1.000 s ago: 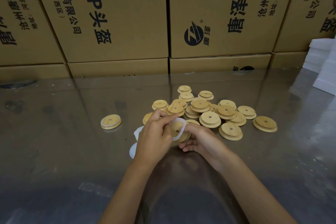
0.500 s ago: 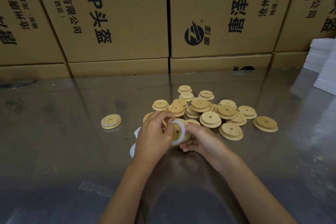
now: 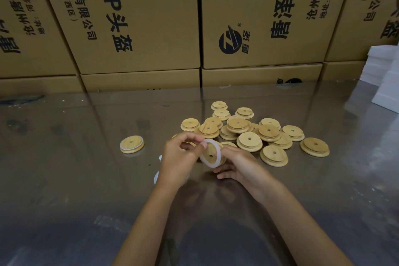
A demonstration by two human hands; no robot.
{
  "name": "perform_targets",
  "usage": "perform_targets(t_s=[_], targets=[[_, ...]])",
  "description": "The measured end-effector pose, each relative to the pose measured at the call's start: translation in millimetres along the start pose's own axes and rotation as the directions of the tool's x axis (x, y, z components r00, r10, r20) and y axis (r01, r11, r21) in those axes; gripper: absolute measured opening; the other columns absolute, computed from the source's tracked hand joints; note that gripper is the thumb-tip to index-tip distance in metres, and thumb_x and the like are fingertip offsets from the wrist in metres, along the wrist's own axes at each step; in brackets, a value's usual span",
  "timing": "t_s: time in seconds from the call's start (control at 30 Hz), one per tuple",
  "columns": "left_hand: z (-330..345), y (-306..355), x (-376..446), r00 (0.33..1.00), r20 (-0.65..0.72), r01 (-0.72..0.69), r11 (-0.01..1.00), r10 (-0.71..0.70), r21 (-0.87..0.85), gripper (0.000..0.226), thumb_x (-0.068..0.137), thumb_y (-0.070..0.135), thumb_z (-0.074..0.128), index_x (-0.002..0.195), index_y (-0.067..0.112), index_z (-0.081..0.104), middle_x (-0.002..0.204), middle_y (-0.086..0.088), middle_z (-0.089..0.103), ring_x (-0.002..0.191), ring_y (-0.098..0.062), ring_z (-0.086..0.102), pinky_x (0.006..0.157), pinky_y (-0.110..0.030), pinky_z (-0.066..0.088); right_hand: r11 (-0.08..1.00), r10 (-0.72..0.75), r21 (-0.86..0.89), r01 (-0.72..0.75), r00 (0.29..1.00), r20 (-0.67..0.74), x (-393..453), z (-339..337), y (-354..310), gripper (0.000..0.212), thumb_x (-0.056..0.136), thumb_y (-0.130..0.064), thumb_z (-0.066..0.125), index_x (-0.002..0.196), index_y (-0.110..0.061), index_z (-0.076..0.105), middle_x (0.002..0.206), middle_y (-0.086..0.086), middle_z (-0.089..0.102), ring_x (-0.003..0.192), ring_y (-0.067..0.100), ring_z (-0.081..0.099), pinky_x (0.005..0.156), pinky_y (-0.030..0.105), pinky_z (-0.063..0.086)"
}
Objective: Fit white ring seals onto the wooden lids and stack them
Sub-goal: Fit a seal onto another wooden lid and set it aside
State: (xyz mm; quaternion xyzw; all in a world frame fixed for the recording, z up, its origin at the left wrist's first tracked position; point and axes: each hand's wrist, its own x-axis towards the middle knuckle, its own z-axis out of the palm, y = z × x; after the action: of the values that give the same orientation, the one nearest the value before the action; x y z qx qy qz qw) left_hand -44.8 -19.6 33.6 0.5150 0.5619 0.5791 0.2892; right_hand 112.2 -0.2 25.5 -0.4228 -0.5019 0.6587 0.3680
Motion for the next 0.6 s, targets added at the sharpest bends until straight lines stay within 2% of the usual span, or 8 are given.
perform_targets(t_s=[0.1, 0.2, 0.37, 0.47, 0.6], targets=[[-0.6, 3.0, -0.8, 1.0, -0.006, 0.029, 0.997, -0.03, -0.066, 0.012, 0.076, 0.0, 0.076, 0.078, 0.012, 0.074, 0.087, -0.004, 0.074, 0.074, -0.014, 0.064, 0.064, -0.013, 0.049, 1.0, -0.001, -0.019, 0.001, 1.0, -0.003, 0.3, -0.7, -0.4, 0.022, 0.093, -0.024, 0.058, 0.098, -0.017, 0.078, 0.087, 0.002, 0.072, 0.08, 0.017, 0.063, 0.075, 0.03, 0.056], [-0.7, 4.5, -2.0, 0.999, 0.012, 0.032, 0.997, -0.031, -0.07, 0.012, 0.076, -0.001, 0.076, 0.077, 0.011, 0.076, 0.083, 0.0, 0.075, 0.08, -0.013, 0.068, 0.069, -0.016, 0.053, 1.0, -0.003, -0.022, 0.003, 1.0, 0.003, -0.4, -0.8, -0.5, 0.021, 0.093, -0.028, 0.059, 0.097, -0.018, 0.078, 0.087, 0.002, 0.071, 0.079, 0.015, 0.064, 0.075, 0.029, 0.056], [-0.7, 4.8, -3.2, 0.999, 0.031, -0.036, 0.999, 0.036, 0.005, 0.022, 0.08, -0.003, 0.07, 0.076, 0.017, 0.077, 0.082, 0.006, 0.074, 0.082, -0.007, 0.066, 0.069, -0.012, 0.049, 1.0, 0.021, 0.016, -0.02, 1.0, -0.02, 2.0, -0.3, 0.0, 0.023, 0.095, -0.022, 0.055, 0.104, -0.015, 0.074, 0.087, 0.007, 0.07, 0.075, 0.016, 0.064, 0.071, 0.028, 0.056], [-1.1, 4.0, -3.0, 0.996, 0.062, -0.075, 0.996, 0.071, 0.054, 0.027, 0.083, -0.004, 0.066, 0.078, 0.02, 0.077, 0.085, 0.009, 0.073, 0.086, -0.006, 0.065, 0.073, -0.014, 0.05, 0.998, 0.04, 0.049, -0.038, 0.999, -0.029, 3.2, -1.6, 0.8, 0.026, 0.095, -0.022, 0.054, 0.111, -0.01, 0.071, 0.09, 0.01, 0.068, 0.075, 0.018, 0.063, 0.07, 0.028, 0.056], [-0.7, 3.6, -2.7, 0.993, 0.077, -0.095, 0.992, 0.089, 0.078, 0.031, 0.084, -0.004, 0.064, 0.078, 0.023, 0.077, 0.086, 0.012, 0.073, 0.087, -0.004, 0.065, 0.075, -0.016, 0.05, 0.995, 0.054, 0.085, -0.051, 0.998, -0.034, 4.3, -2.7, 1.9, 0.028, 0.094, -0.022, 0.055, 0.111, -0.006, 0.07, 0.088, 0.01, 0.067, 0.074, 0.019, 0.061, 0.067, 0.027, 0.056]])
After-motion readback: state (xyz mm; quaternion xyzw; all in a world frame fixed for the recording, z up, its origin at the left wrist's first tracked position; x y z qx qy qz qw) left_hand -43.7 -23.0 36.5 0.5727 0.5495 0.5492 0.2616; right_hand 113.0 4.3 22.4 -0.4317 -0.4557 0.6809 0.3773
